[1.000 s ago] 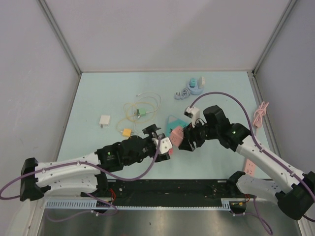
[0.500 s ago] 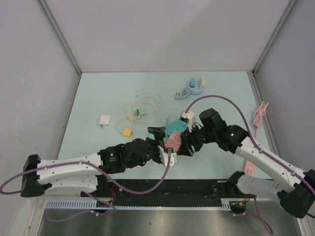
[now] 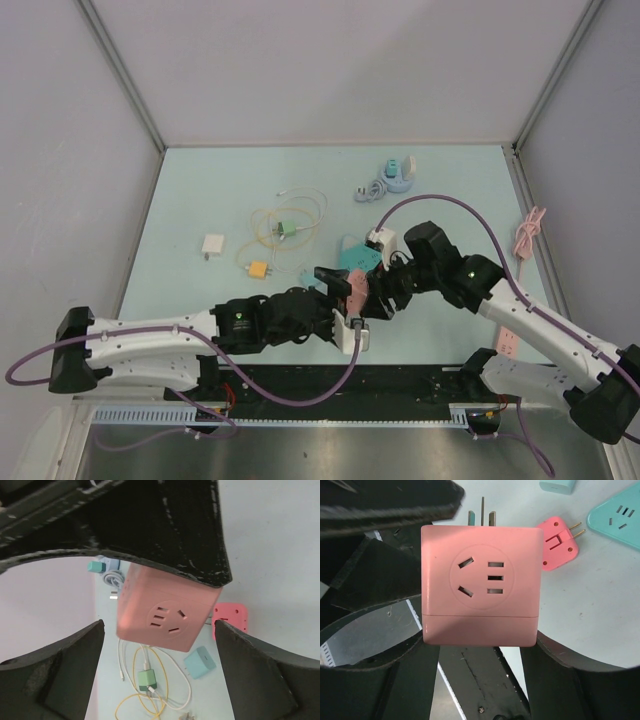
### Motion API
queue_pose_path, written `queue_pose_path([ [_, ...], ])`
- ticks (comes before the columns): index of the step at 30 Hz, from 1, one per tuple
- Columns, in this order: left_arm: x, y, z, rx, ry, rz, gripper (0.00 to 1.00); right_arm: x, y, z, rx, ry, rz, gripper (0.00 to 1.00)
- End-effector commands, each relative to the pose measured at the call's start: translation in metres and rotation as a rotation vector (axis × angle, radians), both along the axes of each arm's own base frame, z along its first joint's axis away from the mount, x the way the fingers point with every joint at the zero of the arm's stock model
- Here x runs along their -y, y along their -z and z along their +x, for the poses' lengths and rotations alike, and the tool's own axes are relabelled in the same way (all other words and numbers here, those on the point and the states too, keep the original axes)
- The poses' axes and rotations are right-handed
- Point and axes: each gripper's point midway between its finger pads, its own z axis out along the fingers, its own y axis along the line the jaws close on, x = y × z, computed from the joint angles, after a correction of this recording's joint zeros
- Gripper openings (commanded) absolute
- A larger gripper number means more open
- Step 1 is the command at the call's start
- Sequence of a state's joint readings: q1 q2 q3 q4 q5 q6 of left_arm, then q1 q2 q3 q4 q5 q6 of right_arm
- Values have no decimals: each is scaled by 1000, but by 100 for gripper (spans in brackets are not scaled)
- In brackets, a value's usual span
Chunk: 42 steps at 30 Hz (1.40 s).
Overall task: Insert the plug
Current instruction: Adjust the plug.
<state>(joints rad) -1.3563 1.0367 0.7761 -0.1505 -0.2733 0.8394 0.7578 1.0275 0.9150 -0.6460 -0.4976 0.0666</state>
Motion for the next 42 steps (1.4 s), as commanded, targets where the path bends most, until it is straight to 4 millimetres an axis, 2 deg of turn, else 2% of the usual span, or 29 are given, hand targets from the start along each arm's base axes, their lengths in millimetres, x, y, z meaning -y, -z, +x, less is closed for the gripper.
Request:
queue_pose_path([
  [1, 8, -5, -7, -9, 41, 11, 95, -9, -34, 0, 79, -38, 97, 0],
  [4, 8, -1, -6, -5, 35, 13, 96, -9, -35, -1, 80, -44, 101, 0],
  [8, 12, -5, -5, -2, 32, -12, 90, -12, -38, -3, 76, -60, 119, 0],
  [12, 16, -4, -3, -15, 12, -46, 67, -13, -39, -3, 76, -55, 120, 0],
  [14, 18, -6, -3, -17, 13, -76, 59, -13, -39, -1, 77, -45, 119, 0],
  [15, 17, -1, -4, -29, 4, -80, 48, -13, -40, 0, 81, -43, 123, 0],
  [16, 16, -1, -4, -31, 1, -94, 41, -14, -41, 0, 79, -37, 128, 1],
  [17, 18, -5, -2, -26, -9, -129, 32, -13, -42, 1, 86, -28, 129, 3],
  [18, 16, -2, 0, -32, -30, -139, 18, -13, -43, 2, 90, -22, 130, 5],
  [20, 16, -8, 2, -34, -51, -193, 5, -12, -47, 5, 102, -4, 140, 18],
  [21, 13, -5, 4, -45, -77, -211, 0, -12, -48, 5, 105, 1, 144, 24],
  [22, 11, -8, 5, -51, -87, -237, 0, -11, -50, 6, 112, 6, 148, 40],
  [23, 12, -14, 6, -55, -95, -280, 0, -11, -55, 6, 124, 10, 165, 48],
  [24, 11, -9, 5, -84, -108, -302, 0, -11, -57, 6, 131, 14, 173, 57],
  [25, 9, -11, 6, -96, -120, -329, 0, -10, -59, 7, 140, 21, 180, 70],
  [26, 10, -16, 6, -129, -133, -391, 0, -9, -63, 9, 155, 39, 195, 75],
  [27, 7, -8, 7, -150, -149, -402, 0, -8, -66, 10, 167, 45, 205, 79],
  [28, 6, -14, 8, -165, -154, -451, 0, -6, -69, 13, 185, 68, 210, 86],
  [30, 3, -7, 9, -224, -180, -498, 0, -3, -79, 16, 221, 103, 250, 91],
  [31, 3, -10, 8, -240, -178, -531, 0, -1, -81, 20, 239, 132, 260, 95],
  [35, 3, -8, 7, -343, -213, -617, 0, 3, -97, 30, 323, 215, 342, 99],
  [38, 5, -13, 4, -406, -209, -688, 1, 4, -95, 33, 347, 235, 367, 100],
  [42, 3, -19, 5, -456, -217, -760, 0, -3, -83, 34, 323, 224, 362, 100],
])
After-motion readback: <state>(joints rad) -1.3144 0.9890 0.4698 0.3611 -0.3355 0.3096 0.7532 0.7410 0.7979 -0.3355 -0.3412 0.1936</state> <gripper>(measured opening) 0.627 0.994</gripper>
